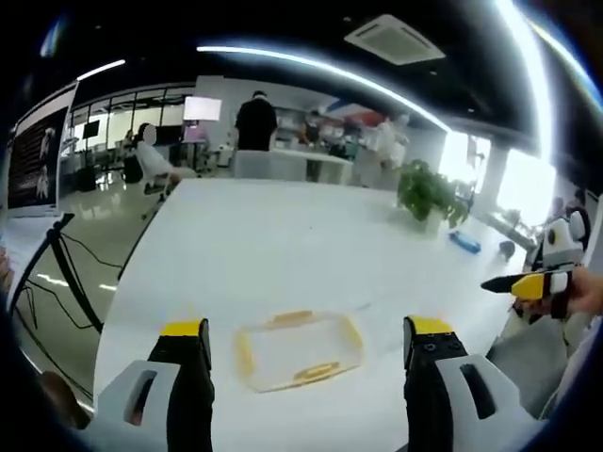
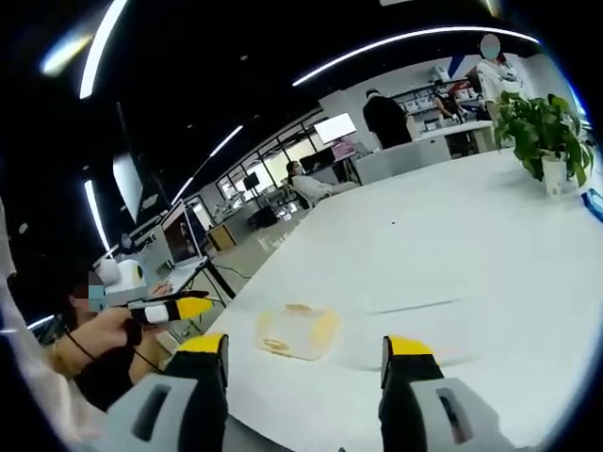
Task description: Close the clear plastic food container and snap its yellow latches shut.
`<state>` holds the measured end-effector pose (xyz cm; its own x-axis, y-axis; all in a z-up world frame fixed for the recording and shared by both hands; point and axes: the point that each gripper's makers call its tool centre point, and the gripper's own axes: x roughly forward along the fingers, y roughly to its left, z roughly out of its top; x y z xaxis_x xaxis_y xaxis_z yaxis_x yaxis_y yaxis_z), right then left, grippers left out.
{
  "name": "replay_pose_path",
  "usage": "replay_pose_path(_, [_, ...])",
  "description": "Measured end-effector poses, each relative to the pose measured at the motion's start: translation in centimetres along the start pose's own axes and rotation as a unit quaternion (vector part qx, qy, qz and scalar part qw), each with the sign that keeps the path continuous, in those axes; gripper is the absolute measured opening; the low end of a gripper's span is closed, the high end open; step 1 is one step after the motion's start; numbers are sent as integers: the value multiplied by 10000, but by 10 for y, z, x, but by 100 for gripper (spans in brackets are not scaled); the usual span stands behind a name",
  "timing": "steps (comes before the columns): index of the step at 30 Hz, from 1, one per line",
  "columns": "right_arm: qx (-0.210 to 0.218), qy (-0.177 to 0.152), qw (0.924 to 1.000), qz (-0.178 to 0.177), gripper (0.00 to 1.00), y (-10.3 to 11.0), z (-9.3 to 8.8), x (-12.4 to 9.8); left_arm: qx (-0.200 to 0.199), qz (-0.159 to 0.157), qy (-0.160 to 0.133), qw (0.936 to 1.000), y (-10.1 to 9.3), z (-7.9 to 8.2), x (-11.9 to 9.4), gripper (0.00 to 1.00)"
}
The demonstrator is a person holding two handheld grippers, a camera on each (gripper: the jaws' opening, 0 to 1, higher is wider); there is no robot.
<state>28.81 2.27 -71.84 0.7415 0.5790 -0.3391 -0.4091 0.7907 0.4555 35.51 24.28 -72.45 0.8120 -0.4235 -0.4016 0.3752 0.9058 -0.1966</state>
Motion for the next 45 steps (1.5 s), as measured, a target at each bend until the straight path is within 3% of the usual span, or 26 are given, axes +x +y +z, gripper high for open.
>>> replay_pose_path(13, [-221, 192, 9994, 164, 55, 5, -1, 27, -78, 141, 297, 9994, 15, -24, 12, 79])
replay_pose_path(35, [-692, 562, 9957, 263, 37, 9, -12, 98, 110, 271, 882, 9957, 43, -59, 48, 68])
replay_pose_path(45, [-473, 776, 9955, 255, 34, 6, -30, 124, 43, 311, 971, 9948, 49, -68, 61, 62])
